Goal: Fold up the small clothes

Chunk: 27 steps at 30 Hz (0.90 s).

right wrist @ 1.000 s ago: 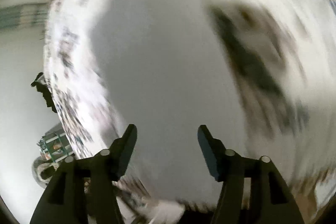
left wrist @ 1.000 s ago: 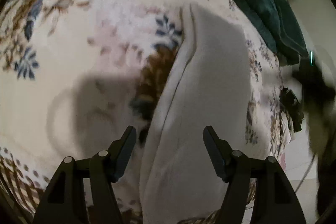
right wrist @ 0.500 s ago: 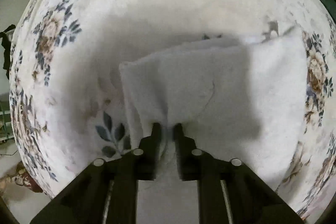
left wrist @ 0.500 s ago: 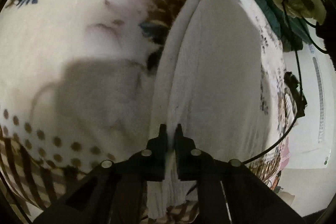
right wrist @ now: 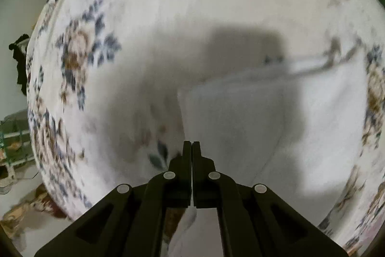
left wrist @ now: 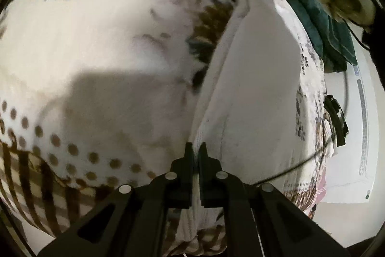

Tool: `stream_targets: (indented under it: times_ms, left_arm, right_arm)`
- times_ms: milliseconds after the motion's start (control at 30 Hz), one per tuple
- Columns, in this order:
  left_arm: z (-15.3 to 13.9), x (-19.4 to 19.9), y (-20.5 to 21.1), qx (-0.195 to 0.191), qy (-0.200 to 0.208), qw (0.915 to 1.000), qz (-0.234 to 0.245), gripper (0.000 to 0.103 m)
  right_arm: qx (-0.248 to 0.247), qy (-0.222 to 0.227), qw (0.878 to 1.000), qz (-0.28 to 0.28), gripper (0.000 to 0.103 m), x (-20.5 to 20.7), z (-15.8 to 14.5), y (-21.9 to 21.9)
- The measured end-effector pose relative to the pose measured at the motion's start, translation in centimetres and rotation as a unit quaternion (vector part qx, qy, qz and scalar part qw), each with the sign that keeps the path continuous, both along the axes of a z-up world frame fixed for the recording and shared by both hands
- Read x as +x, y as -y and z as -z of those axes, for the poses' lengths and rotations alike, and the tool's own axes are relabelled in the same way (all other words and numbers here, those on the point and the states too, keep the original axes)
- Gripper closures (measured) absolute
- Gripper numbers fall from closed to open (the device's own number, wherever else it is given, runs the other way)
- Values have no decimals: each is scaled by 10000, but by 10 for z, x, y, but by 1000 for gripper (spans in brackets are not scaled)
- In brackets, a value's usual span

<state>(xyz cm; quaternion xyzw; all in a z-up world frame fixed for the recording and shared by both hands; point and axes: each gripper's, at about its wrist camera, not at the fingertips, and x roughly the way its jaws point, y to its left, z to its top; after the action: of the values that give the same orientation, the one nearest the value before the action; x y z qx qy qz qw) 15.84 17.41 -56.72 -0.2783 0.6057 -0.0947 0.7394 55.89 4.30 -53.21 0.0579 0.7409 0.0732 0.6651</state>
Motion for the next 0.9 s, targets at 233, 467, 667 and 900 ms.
stream_targets:
  times_ms: [233, 467, 667, 900]
  left_arm:
    - [1, 1, -1, 41, -5, 9999, 160, 101]
    - [-5, 0, 0, 79, 38, 9996, 259, 101]
    - [3, 1, -8, -46, -69, 9996, 272, 101]
    - [8, 1, -19, -502, -291, 9981, 215, 55]
  right_arm:
    - [-674, 177, 9947, -759, 51, -22, 23, -14]
    - [-410, 729, 9957, 397, 95, -19, -2, 12]
    - [-420, 435, 9978, 289, 93, -14, 20, 4]
    - [1036, 152, 9928, 576, 48, -56, -6, 55]
